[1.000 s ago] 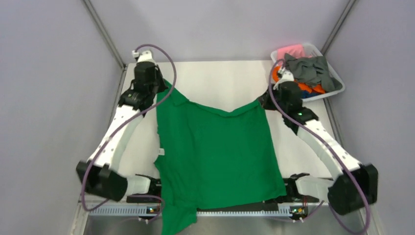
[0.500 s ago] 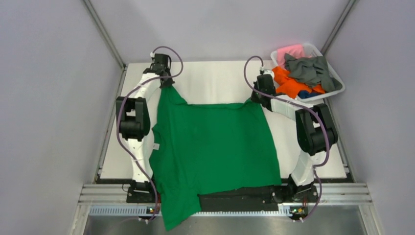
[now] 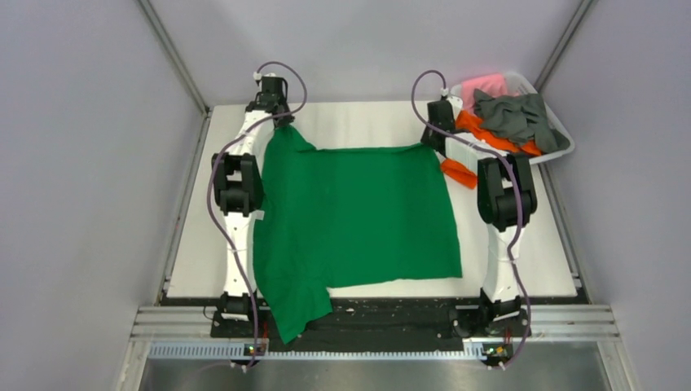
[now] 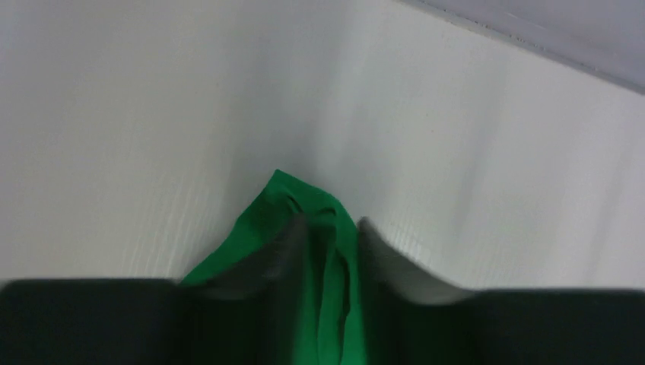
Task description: Fold and stack the t-shirts
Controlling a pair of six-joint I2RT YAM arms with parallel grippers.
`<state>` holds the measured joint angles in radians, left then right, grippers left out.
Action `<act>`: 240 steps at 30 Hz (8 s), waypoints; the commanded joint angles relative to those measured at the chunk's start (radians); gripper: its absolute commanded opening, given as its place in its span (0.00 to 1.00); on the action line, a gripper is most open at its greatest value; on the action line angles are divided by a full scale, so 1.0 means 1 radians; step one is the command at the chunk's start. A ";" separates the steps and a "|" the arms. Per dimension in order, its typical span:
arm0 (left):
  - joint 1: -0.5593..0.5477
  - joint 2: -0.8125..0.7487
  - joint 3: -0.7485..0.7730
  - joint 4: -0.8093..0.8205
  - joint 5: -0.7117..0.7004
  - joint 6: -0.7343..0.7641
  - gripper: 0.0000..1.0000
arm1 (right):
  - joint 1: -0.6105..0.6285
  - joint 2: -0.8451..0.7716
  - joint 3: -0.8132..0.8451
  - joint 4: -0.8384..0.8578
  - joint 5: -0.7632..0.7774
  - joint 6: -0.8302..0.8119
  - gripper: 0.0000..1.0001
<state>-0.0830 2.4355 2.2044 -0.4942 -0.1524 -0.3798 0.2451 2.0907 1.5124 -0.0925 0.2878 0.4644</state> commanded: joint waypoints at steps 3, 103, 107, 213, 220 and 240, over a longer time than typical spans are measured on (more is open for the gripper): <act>0.008 0.010 0.155 0.036 0.044 -0.026 0.98 | -0.037 0.075 0.227 -0.093 -0.012 -0.057 0.41; -0.060 0.072 -0.077 0.248 0.127 -0.415 0.33 | 0.190 -0.280 -0.482 0.168 -0.178 -0.145 0.98; -0.061 0.174 0.092 0.285 0.228 -0.472 0.41 | 0.190 -0.275 -0.478 0.163 -0.168 -0.148 0.98; -0.201 -1.416 -1.724 -0.283 -0.079 -0.828 0.60 | 0.172 -0.903 -0.811 -0.268 -0.033 0.042 0.99; -0.200 -1.299 -1.693 -0.259 -0.120 -0.818 0.39 | 0.172 -0.887 -0.809 -0.270 -0.029 0.048 0.99; -0.199 -1.371 -1.662 -0.265 -0.112 -0.749 0.00 | 0.172 -0.702 -0.815 -0.220 -0.118 0.191 0.59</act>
<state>-0.2821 1.1431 0.5663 -0.7444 -0.2451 -1.1271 0.4206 1.3441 0.6849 -0.3637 0.1909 0.5877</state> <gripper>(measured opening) 0.022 0.675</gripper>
